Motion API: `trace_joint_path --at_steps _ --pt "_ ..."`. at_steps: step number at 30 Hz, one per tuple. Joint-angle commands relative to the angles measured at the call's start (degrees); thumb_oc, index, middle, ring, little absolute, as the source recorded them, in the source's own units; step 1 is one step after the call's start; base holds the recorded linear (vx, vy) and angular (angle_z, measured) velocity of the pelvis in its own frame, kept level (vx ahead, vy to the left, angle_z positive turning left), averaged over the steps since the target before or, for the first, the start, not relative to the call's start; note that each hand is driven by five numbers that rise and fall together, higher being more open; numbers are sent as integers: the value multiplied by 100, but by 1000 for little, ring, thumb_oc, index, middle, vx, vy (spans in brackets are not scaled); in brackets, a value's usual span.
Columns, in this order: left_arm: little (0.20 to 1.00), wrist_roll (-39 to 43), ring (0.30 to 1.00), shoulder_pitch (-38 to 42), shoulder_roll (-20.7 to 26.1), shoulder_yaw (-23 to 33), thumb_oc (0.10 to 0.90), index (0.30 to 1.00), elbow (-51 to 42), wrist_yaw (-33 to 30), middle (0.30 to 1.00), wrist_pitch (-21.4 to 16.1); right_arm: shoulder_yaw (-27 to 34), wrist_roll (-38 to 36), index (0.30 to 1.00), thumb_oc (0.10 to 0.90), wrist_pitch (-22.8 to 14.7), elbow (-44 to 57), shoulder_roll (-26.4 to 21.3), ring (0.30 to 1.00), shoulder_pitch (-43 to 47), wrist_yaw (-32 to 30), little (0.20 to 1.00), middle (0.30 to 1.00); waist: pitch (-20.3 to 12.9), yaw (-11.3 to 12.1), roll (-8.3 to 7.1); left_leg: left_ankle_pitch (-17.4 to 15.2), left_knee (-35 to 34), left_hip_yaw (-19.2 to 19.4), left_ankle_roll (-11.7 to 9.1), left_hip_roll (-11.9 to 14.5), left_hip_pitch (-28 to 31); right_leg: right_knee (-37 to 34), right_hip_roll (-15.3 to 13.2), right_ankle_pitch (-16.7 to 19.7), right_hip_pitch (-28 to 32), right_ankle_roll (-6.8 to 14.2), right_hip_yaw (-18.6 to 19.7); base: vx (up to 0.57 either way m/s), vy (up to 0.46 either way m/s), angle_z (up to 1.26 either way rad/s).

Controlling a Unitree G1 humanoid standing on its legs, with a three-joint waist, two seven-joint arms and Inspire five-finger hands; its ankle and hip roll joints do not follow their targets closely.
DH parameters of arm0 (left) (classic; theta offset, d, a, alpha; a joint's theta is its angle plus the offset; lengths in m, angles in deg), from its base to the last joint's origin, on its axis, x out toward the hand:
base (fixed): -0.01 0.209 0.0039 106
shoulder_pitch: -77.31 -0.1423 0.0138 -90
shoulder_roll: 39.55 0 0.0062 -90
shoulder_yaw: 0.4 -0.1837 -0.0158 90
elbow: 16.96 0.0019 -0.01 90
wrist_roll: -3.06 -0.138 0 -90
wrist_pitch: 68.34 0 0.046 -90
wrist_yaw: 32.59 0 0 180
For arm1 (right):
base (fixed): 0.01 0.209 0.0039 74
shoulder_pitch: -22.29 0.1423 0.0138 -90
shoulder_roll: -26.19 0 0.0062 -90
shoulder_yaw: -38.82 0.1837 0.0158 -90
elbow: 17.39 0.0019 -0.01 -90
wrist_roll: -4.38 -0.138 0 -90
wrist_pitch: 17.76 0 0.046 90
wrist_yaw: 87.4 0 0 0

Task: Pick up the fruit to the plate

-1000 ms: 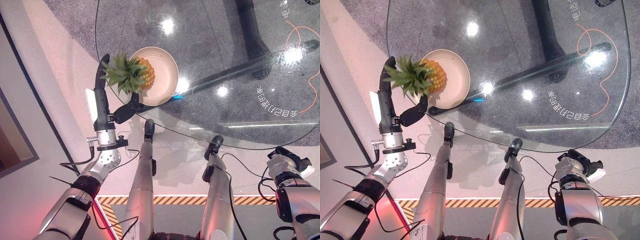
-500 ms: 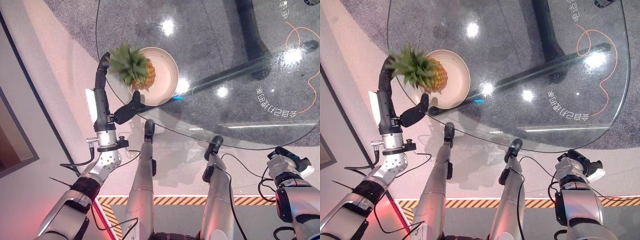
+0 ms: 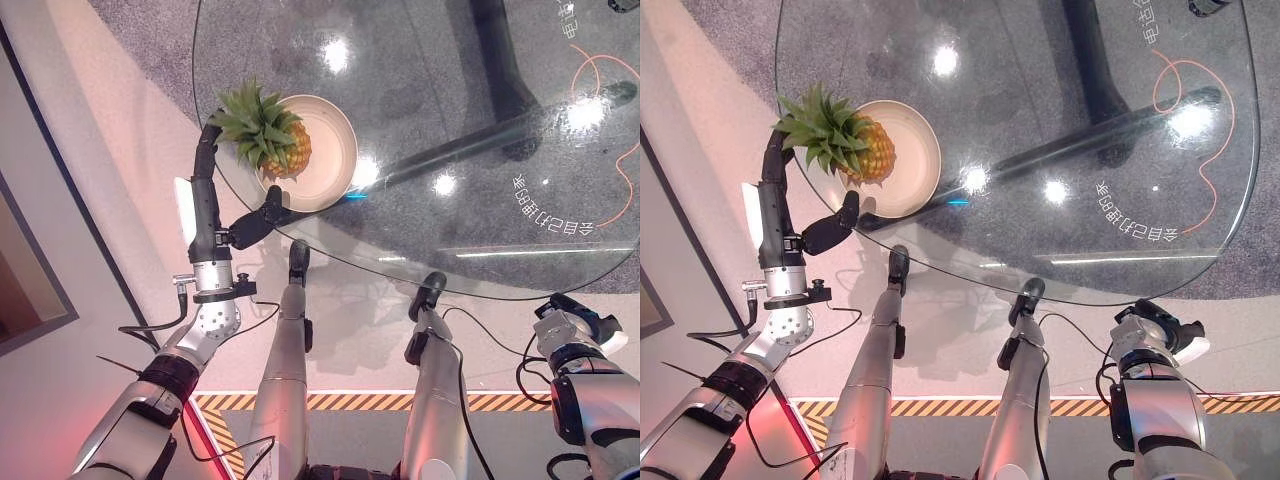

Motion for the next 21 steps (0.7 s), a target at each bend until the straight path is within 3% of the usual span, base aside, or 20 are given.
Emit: trace_joint_path --at_steps 1,6,9,12,15,21 --pt "900 -42 900 -89 110 237 800 900 -306 -69 900 -114 92 93 900 800 -138 -92 -458 900 -598 20 900 900 -114 24 203 -728 344 125 226 42 272 -443 127 388 145 -193 -349 0 0 0" --pt "900 172 900 -628 125 381 800 900 -160 151 900 271 228 435 900 800 -254 11 -302 900 -1103 405 900 900 -114 58 194 -619 -119 268 168 147 1093 -740 87 429 904 -110 -389 -3 12 2" --pt "900 506 900 -809 90 534 800 900 -18 390 900 321 255 613 900 800 -241 102 -201 900 -1296 624 900 900 -114 71 177 -560 -323 332 144 157 1479 -911 63 473 1287 -82 -394 13 8 0" --pt "900 1292 900 -1231 -231 1126 800 900 678 1356 900 499 366 1074 900 800 -191 309 135 900 -1784 1038 900 900 -121 59 115 -423 -769 439 93 199 2427 -1303 9 557 2258 -30 -401 52 52 1" --pt "900 1696 900 -1473 -405 1418 800 900 1276 1994 900 715 383 1347 900 800 -18 334 269 900 -2147 1299 900 900 -481 15 63 -359 -1046 544 52 245 2870 -1601 32 595 2747 -18 -424 134 58 -1" --pt "900 2153 900 -1822 -647 1843 800 900 2621 2997 900 1593 364 2089 900 800 290 32 540 900 -2832 2071 900 900 -1312 -167 -52 -323 -1288 656 12 364 3557 -1978 123 619 3504 -49 -385 189 54 -1"
